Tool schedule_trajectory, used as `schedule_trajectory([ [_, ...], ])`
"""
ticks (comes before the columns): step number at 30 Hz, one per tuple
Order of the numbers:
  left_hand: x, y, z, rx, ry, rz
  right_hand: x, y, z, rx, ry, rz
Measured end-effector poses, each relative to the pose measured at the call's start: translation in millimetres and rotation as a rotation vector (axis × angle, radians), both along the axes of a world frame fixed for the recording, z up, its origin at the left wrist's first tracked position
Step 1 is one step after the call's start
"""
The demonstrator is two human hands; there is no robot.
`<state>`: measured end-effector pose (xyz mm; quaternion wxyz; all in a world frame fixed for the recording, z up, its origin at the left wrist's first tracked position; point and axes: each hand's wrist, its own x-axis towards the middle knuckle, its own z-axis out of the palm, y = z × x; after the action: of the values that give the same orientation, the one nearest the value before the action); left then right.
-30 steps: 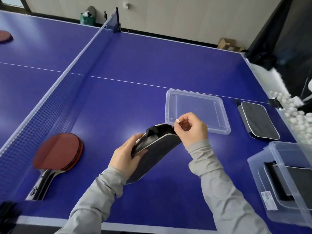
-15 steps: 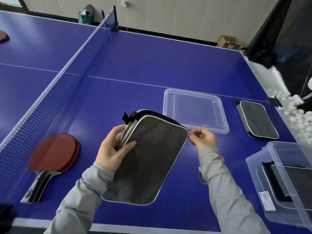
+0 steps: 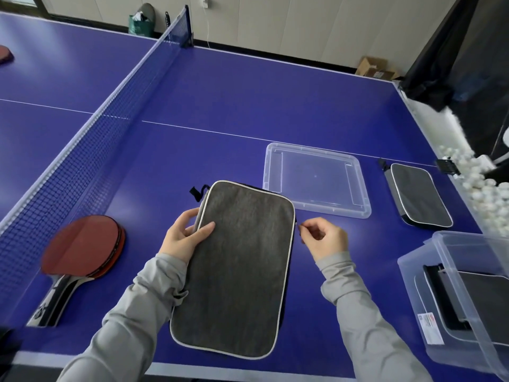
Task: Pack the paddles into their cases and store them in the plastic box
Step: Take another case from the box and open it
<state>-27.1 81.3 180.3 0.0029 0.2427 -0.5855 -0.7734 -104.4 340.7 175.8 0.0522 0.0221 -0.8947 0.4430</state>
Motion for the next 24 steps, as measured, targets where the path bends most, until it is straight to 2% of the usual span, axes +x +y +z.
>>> schedule_trajectory([
  [7, -9.8, -3.1, -9.6, 0.025, -0.129, 0.162, 19.6, 2.4, -6.0, 0.009, 0.093, 0.107],
  [14, -22.3, -6.3, -21.6, 0.069, -0.231, 0.475, 36.4, 10.3, -17.9, 0.041, 0.116, 0.116],
  [24, -28.7, 13.0, -22.2, -0.088, -0.341, 0.731, 72.5, 3.3, -37.1, 0.034, 0.121, 0.020],
])
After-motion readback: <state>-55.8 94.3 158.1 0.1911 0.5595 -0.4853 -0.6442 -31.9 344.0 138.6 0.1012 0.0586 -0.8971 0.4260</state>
